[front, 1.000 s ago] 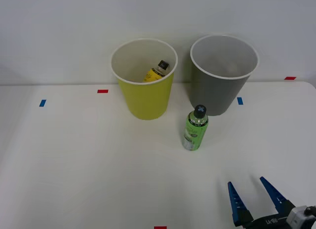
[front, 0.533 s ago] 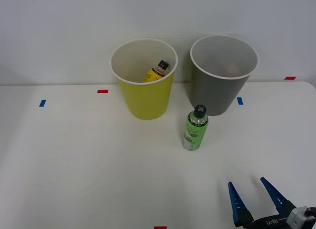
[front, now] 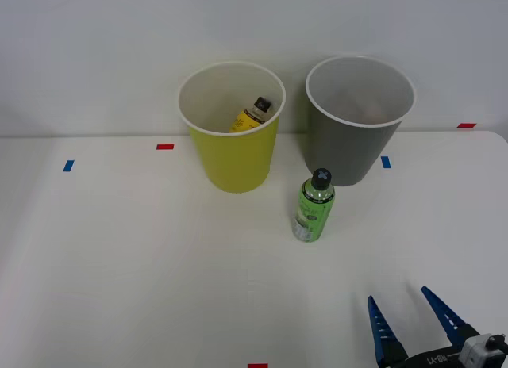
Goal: Put cans in the gray bin, plastic bottles in the light green bin
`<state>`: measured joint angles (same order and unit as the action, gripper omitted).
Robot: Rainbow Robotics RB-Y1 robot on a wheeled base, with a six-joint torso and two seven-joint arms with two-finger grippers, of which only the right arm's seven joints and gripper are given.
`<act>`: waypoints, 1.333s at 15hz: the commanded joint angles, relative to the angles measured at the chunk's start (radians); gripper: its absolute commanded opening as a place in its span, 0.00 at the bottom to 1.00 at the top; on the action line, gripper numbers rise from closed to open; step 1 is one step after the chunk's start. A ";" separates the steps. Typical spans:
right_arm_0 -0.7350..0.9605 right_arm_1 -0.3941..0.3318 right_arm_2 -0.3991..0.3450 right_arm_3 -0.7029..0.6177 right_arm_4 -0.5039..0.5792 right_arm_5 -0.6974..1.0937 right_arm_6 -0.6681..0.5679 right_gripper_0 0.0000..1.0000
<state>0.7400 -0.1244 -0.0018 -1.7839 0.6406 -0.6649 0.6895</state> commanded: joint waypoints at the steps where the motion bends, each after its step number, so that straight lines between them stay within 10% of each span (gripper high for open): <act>1: 0.002 0.005 -0.009 0.000 0.004 -0.001 0.001 1.00; 20: 0.007 0.003 -0.009 0.000 -0.001 -0.002 0.004 1.00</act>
<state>0.7470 -0.1211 -0.0107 -1.7839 0.6398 -0.6672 0.6933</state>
